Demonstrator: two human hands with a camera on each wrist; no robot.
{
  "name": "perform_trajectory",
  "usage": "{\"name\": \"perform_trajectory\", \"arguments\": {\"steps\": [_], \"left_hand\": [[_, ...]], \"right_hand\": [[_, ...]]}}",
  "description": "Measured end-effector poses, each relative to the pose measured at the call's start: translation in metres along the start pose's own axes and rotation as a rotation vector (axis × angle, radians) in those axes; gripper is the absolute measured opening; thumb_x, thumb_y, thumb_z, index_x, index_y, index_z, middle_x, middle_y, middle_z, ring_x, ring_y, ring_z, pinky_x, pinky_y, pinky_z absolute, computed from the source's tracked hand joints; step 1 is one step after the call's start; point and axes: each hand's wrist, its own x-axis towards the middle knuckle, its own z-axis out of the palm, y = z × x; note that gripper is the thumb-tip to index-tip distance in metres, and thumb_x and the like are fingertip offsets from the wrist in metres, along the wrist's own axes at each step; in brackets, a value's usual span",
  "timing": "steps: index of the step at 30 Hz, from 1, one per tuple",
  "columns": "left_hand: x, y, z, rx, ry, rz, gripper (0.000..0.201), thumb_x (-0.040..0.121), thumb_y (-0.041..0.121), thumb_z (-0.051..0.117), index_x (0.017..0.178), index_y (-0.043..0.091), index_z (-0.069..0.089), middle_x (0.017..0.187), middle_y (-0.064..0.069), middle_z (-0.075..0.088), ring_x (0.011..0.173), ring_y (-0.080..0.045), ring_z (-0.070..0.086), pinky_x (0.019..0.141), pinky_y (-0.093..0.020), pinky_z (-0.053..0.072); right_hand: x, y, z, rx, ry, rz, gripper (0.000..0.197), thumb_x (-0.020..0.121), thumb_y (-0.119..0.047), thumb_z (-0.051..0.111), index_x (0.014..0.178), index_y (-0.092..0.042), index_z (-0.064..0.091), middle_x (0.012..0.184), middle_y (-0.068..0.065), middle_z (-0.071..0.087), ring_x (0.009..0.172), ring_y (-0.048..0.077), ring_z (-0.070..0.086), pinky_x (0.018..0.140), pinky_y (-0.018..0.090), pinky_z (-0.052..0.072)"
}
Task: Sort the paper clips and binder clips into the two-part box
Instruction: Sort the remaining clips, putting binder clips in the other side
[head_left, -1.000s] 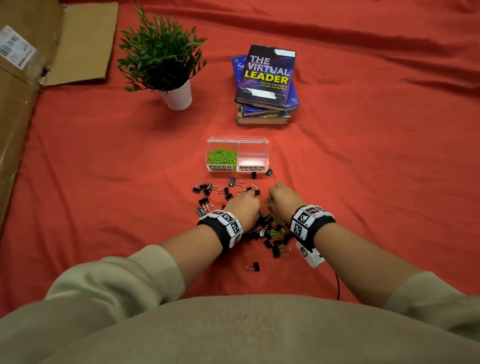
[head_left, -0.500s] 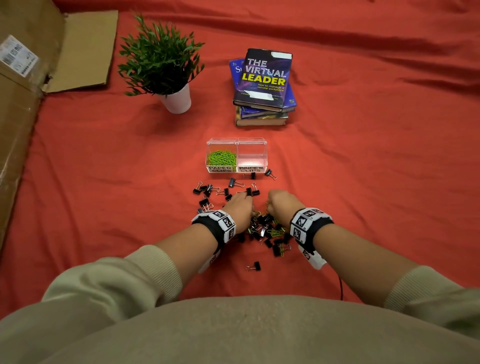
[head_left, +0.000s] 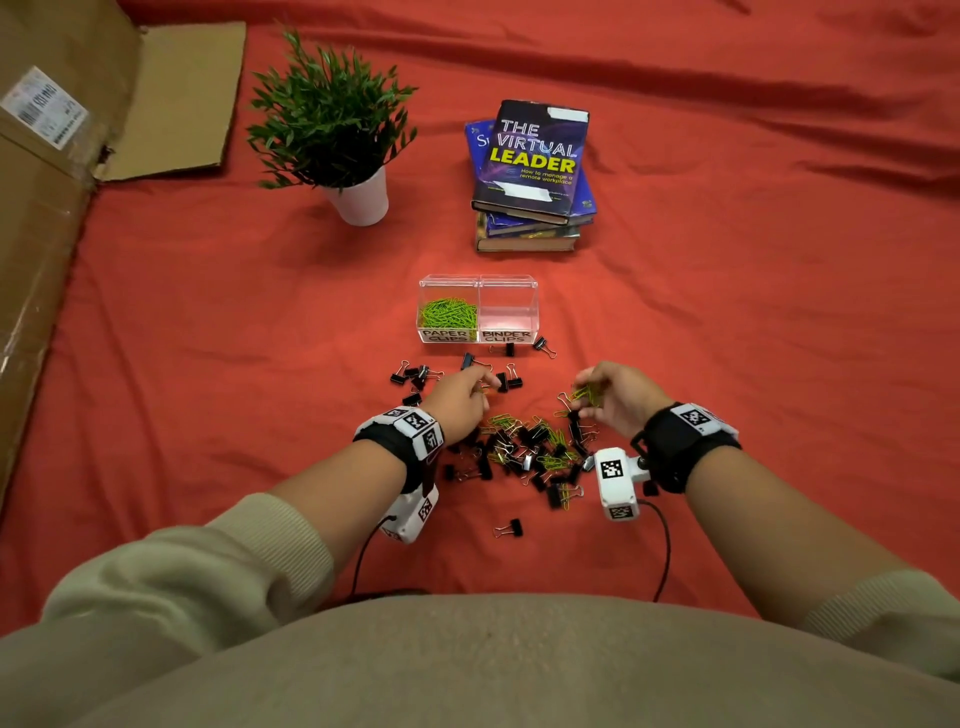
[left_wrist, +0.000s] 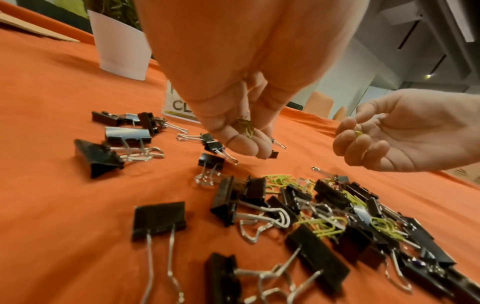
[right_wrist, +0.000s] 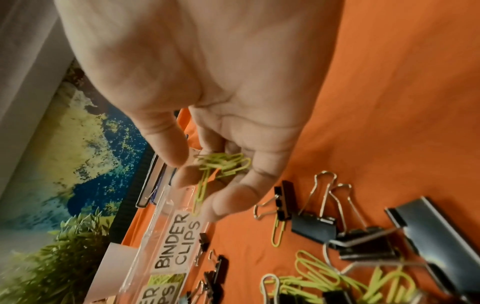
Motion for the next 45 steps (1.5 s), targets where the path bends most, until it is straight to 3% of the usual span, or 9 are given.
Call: {"name": "perform_trajectory", "arguments": {"steps": [6, 8, 12, 17, 23, 25, 28, 36, 45], "left_hand": [[0.0, 0.007, 0.011, 0.103, 0.008, -0.019, 0.022, 0.097, 0.015, 0.033, 0.096, 0.009, 0.055, 0.071, 0.002, 0.05, 0.058, -0.014, 0.044, 0.052, -0.026, 0.034], [0.002, 0.006, 0.013, 0.184, 0.026, -0.005, 0.017, 0.095, 0.02, 0.04, 0.094, 0.009, 0.053, 0.076, -0.001, 0.055, 0.066, -0.018, 0.05, 0.059, -0.03, 0.041], [0.006, 0.003, 0.016, 0.392, -0.025, 0.061, 0.014, 0.089, 0.018, 0.054, 0.1, 0.012, 0.058, 0.1, -0.007, 0.065, 0.092, -0.025, 0.062, 0.08, -0.034, 0.051], [0.01, 0.003, 0.022, 0.62, -0.048, 0.15, 0.023, 0.087, 0.019, 0.058, 0.107, 0.008, 0.055, 0.112, -0.01, 0.058, 0.103, -0.029, 0.057, 0.086, -0.039, 0.049], [0.009, 0.007, 0.03, 0.906, -0.083, 0.231, 0.025, 0.089, -0.001, 0.046, 0.113, -0.001, 0.051, 0.112, -0.017, 0.057, 0.105, -0.035, 0.056, 0.083, -0.043, 0.049], [0.008, 0.008, 0.033, 0.942, -0.086, 0.232, 0.027, 0.09, 0.0, 0.043, 0.116, -0.002, 0.049, 0.115, -0.018, 0.056, 0.107, -0.035, 0.055, 0.085, -0.043, 0.048], [0.01, 0.009, 0.032, 0.909, -0.094, 0.18, 0.03, 0.092, 0.012, 0.049, 0.12, 0.0, 0.047, 0.122, -0.018, 0.054, 0.112, -0.033, 0.052, 0.091, -0.042, 0.046], [0.013, 0.006, 0.027, 0.779, -0.128, 0.157, 0.04, 0.088, 0.028, 0.059, 0.118, 0.004, 0.048, 0.121, -0.014, 0.051, 0.111, -0.031, 0.052, 0.093, -0.041, 0.044], [0.003, -0.001, 0.026, 0.579, -0.097, 0.228, 0.02, 0.085, 0.015, 0.057, 0.1, 0.004, 0.051, 0.107, -0.014, 0.056, 0.098, -0.031, 0.055, 0.079, -0.036, 0.042]], "right_hand": [[0.0, 0.001, 0.009, -0.323, 0.119, -0.031, 0.011, 0.089, -0.012, 0.057, 0.08, -0.005, 0.057, 0.065, 0.006, 0.051, 0.052, 0.016, 0.049, 0.047, 0.024, 0.041], [0.005, 0.005, 0.013, -0.718, 0.164, -0.103, 0.011, 0.088, -0.014, 0.059, 0.083, -0.005, 0.063, 0.07, 0.007, 0.06, 0.055, 0.014, 0.052, 0.047, 0.021, 0.043], [0.011, 0.012, 0.023, -1.415, 0.122, -0.253, 0.012, 0.087, -0.017, 0.056, 0.092, -0.008, 0.063, 0.096, 0.008, 0.067, 0.084, 0.021, 0.062, 0.072, 0.033, 0.054], [0.011, 0.016, 0.03, -1.711, 0.073, -0.257, 0.023, 0.09, -0.025, 0.053, 0.105, -0.008, 0.058, 0.107, 0.011, 0.062, 0.097, 0.029, 0.061, 0.079, 0.037, 0.053], [0.012, 0.015, 0.038, -1.736, 0.041, -0.118, 0.025, 0.092, -0.022, 0.049, 0.107, -0.004, 0.058, 0.107, 0.013, 0.063, 0.099, 0.03, 0.062, 0.083, 0.038, 0.053], [0.011, 0.014, 0.038, -1.666, 0.053, -0.14, 0.02, 0.092, -0.021, 0.048, 0.092, -0.004, 0.058, 0.092, 0.013, 0.061, 0.087, 0.029, 0.06, 0.073, 0.035, 0.051], [0.012, 0.01, 0.032, -1.296, 0.085, -0.153, 0.02, 0.091, -0.016, 0.047, 0.072, -0.008, 0.05, 0.068, 0.009, 0.051, 0.066, 0.023, 0.049, 0.055, 0.03, 0.039], [-0.001, -0.003, 0.025, -0.329, -0.021, -0.028, 0.02, 0.091, 0.001, 0.04, 0.086, -0.003, 0.059, 0.07, 0.009, 0.057, 0.057, 0.018, 0.054, 0.047, 0.023, 0.047], [0.004, 0.034, 0.04, -1.274, -0.009, -0.253, 0.009, 0.081, -0.017, 0.066, 0.089, -0.016, 0.061, 0.081, -0.006, 0.058, 0.079, 0.017, 0.057, 0.071, 0.025, 0.043]]}}
